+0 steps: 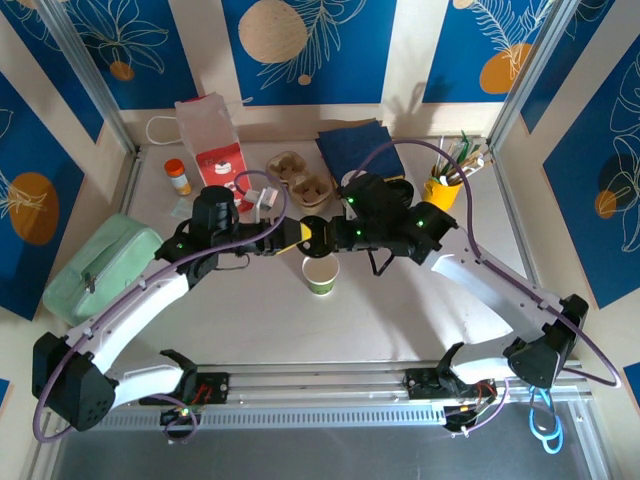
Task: Pack the takeout coffee
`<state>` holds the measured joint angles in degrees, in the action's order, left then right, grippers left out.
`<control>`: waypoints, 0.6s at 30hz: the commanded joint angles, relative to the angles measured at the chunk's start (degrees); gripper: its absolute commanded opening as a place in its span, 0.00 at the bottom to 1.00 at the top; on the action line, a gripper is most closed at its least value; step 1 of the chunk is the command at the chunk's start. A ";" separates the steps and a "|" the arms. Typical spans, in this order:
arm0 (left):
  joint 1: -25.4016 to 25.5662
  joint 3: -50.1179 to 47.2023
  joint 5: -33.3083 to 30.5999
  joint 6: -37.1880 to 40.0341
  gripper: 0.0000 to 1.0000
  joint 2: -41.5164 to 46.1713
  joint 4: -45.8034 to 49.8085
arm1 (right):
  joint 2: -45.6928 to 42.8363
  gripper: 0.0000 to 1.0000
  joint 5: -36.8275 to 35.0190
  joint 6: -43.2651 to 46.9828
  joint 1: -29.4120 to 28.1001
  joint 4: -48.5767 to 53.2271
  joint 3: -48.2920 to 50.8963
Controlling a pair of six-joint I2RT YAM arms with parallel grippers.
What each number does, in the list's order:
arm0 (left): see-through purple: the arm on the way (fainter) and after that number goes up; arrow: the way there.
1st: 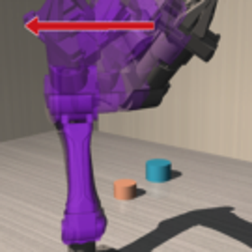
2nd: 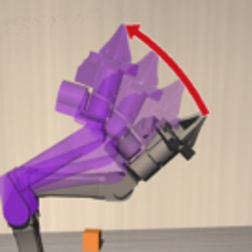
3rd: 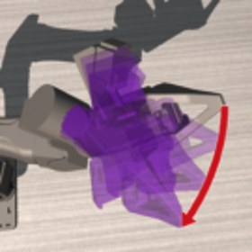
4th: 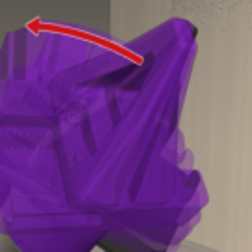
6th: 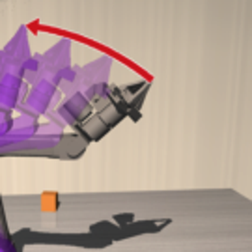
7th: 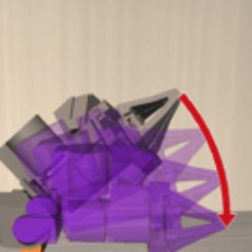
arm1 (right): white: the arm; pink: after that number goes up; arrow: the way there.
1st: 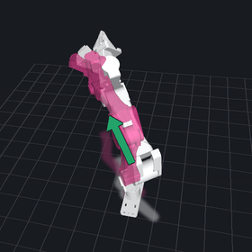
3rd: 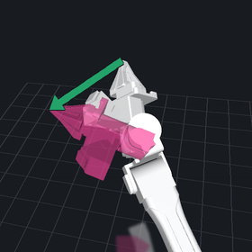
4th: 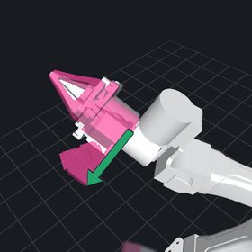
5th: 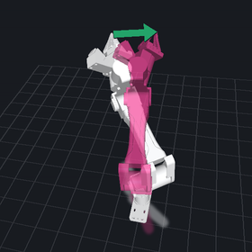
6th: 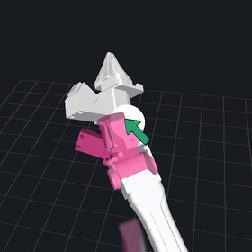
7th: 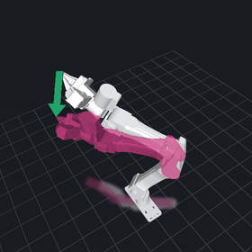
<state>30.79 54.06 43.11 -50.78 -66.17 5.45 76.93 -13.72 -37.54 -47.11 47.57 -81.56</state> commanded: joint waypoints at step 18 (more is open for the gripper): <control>0.42 -1.00 1.36 -1.70 0.27 1.78 -3.30 | -3.75 0.37 -4.51 6.61 -1.78 -5.38 1.72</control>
<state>30.89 53.06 43.90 -52.90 -66.06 2.50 76.38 -16.69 -33.76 -48.42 45.12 -81.19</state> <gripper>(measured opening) 0.269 0.356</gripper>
